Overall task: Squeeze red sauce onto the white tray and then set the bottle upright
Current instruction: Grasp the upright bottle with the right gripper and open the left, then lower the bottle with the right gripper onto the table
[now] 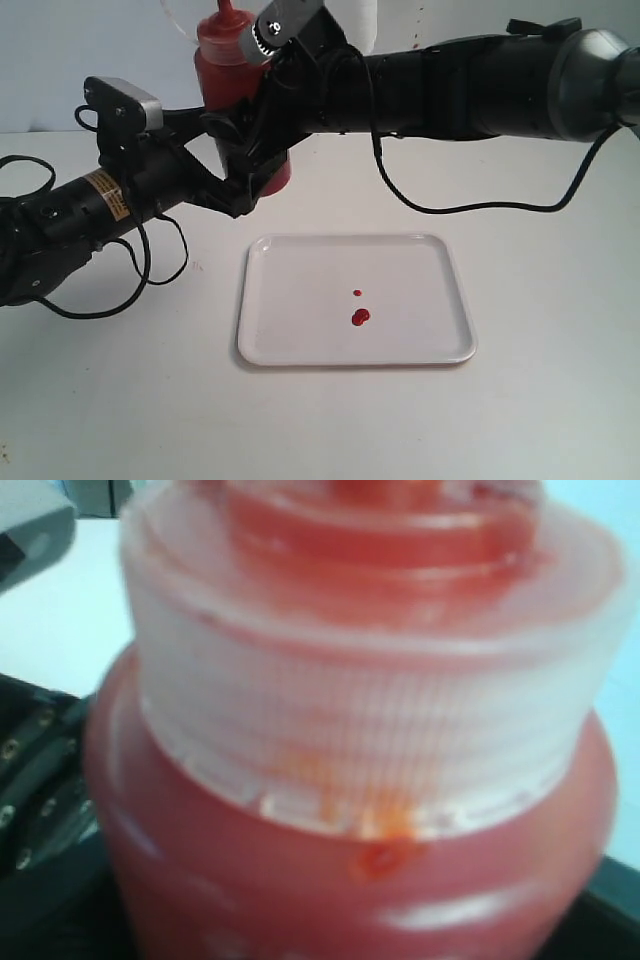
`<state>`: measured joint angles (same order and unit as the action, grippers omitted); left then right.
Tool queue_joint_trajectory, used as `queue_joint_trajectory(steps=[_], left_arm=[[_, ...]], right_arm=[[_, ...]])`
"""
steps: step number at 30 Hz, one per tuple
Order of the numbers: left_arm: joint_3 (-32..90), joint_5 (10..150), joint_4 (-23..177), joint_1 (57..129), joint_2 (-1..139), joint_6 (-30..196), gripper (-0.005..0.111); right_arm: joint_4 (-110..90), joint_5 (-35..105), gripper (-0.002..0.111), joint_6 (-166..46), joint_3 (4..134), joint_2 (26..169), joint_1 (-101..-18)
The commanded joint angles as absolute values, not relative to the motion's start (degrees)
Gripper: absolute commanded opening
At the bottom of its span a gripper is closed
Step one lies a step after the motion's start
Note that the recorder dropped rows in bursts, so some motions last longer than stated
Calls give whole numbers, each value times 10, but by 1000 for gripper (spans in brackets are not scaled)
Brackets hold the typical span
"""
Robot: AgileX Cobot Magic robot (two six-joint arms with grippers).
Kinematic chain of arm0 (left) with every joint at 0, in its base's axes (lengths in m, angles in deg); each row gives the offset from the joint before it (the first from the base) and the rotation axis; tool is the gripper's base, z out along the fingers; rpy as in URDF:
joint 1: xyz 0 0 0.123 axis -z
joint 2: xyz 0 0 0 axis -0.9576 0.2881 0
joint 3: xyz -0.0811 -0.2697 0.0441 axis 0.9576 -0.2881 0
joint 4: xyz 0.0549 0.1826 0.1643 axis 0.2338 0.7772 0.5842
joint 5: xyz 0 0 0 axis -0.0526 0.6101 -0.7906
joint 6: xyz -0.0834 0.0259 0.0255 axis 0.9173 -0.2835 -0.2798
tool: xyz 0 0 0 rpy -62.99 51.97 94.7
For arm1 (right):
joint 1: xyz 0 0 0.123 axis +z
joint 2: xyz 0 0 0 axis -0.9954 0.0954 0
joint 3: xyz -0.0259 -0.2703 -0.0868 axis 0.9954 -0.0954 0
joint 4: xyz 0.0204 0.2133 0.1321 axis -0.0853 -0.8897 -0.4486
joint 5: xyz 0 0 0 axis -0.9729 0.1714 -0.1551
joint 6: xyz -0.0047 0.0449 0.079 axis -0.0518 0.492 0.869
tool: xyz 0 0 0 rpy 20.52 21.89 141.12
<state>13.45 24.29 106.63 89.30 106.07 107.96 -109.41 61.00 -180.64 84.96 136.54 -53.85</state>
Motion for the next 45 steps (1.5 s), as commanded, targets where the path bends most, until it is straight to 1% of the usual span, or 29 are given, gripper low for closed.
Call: queue_joint_trajectory(steps=[1,7,12,16,24,29,31,39,45], left_arm=[[138,254,1043,892,1052,1071,105],[138,284,990,892,1052,1025,105],[138,295,954,892,1052,1025,105],[138,295,945,892,1052,1007,105],[138,298,895,892,1052,981,105],[138,296,890,892,1052,980,105],[138,296,890,892,1052,974,105],[138,296,890,892,1052,965,105],[138,296,890,892,1052,965,105]], right_arm=[[-1099,592,0,-1821,853,1359,-553],[-1099,614,0,-1821,854,1369,-602],[-1099,696,0,-1801,887,1426,-655],[-1099,748,0,-1795,953,1494,-669],[-1099,783,0,-1768,1134,1637,-673],[-1099,920,0,-1734,1187,1686,-701],[-1099,948,0,-1730,1186,1692,-705],[-1099,964,0,-1777,1186,1697,-713],[-1099,915,0,-1778,1186,1698,-751]])
